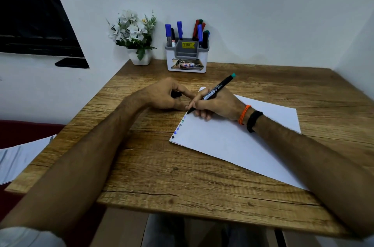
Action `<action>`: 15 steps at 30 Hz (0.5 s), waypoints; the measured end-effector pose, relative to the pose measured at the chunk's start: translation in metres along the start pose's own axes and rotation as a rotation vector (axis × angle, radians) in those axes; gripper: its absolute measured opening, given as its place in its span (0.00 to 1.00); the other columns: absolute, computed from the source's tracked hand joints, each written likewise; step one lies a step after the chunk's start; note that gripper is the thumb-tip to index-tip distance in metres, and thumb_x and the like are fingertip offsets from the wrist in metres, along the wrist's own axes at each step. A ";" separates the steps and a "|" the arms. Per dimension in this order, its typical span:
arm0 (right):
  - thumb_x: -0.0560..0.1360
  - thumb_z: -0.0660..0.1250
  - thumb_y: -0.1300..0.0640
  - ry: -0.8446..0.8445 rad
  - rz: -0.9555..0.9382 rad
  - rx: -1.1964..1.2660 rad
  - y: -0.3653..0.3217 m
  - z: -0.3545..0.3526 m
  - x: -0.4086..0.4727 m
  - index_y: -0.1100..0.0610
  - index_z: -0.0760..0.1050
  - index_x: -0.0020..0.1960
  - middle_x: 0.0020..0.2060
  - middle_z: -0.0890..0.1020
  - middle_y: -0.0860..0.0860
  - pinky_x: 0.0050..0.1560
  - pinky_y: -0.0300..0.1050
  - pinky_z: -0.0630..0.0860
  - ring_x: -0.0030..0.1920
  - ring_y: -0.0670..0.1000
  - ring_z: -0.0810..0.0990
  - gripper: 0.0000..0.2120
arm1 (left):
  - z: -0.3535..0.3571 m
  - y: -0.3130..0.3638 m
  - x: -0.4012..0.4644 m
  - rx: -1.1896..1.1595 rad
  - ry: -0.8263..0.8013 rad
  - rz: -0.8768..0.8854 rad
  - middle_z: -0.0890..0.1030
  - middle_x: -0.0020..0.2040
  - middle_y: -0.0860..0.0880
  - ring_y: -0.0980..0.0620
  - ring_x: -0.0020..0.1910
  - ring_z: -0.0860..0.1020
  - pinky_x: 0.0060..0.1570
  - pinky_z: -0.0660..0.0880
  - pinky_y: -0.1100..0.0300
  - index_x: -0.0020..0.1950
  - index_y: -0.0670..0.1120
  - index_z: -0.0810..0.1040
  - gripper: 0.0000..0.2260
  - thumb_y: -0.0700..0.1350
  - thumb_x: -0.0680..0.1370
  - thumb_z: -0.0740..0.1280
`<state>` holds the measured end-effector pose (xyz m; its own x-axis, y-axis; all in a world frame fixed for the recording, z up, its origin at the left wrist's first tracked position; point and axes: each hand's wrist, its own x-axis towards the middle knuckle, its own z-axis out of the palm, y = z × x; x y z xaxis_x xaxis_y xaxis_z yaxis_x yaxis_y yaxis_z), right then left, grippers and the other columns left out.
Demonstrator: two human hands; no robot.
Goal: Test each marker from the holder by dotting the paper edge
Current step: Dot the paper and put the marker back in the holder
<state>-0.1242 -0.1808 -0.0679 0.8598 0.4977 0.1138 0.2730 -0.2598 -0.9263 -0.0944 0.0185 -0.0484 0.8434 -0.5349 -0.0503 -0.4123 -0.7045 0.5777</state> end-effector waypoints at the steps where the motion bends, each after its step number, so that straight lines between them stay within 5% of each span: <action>1: 0.75 0.65 0.69 -0.003 -0.001 0.002 0.000 0.000 0.000 0.59 0.83 0.40 0.35 0.83 0.62 0.29 0.37 0.76 0.27 0.48 0.79 0.12 | 0.000 0.000 0.000 0.005 0.001 -0.001 0.76 0.39 0.68 0.69 0.38 0.74 0.41 0.66 0.72 0.60 0.60 0.77 0.19 0.43 0.73 0.74; 5: 0.76 0.65 0.69 -0.015 -0.004 0.000 0.001 0.001 0.000 0.59 0.83 0.40 0.36 0.83 0.64 0.29 0.37 0.76 0.28 0.48 0.79 0.11 | -0.001 0.003 -0.002 0.009 -0.007 -0.013 0.77 0.32 0.69 0.68 0.36 0.74 0.43 0.66 0.67 0.63 0.53 0.79 0.18 0.42 0.74 0.73; 9: 0.75 0.65 0.68 -0.023 0.006 -0.020 0.002 0.000 0.001 0.65 0.83 0.45 0.33 0.83 0.59 0.29 0.37 0.76 0.28 0.47 0.79 0.08 | 0.000 0.007 -0.004 0.014 0.001 -0.016 0.75 0.44 0.69 0.57 0.41 0.75 0.46 0.66 0.63 0.63 0.51 0.79 0.18 0.43 0.73 0.73; 12: 0.76 0.66 0.67 0.005 0.016 -0.020 0.003 0.000 0.001 0.64 0.83 0.45 0.33 0.83 0.58 0.30 0.36 0.77 0.28 0.47 0.80 0.07 | 0.000 0.005 -0.003 0.015 0.008 -0.013 0.73 0.31 0.67 0.70 0.34 0.73 0.38 0.65 0.70 0.63 0.51 0.79 0.18 0.44 0.73 0.73; 15: 0.76 0.66 0.68 -0.009 0.005 -0.022 0.002 0.000 0.000 0.64 0.83 0.44 0.34 0.83 0.59 0.30 0.37 0.77 0.28 0.47 0.80 0.08 | 0.000 0.005 -0.003 0.005 0.001 -0.005 0.74 0.31 0.67 0.70 0.33 0.72 0.36 0.65 0.70 0.63 0.53 0.79 0.18 0.44 0.73 0.74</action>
<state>-0.1233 -0.1815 -0.0701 0.8570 0.5043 0.1060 0.2787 -0.2805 -0.9185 -0.0990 0.0169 -0.0454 0.8460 -0.5306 -0.0519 -0.4099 -0.7095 0.5733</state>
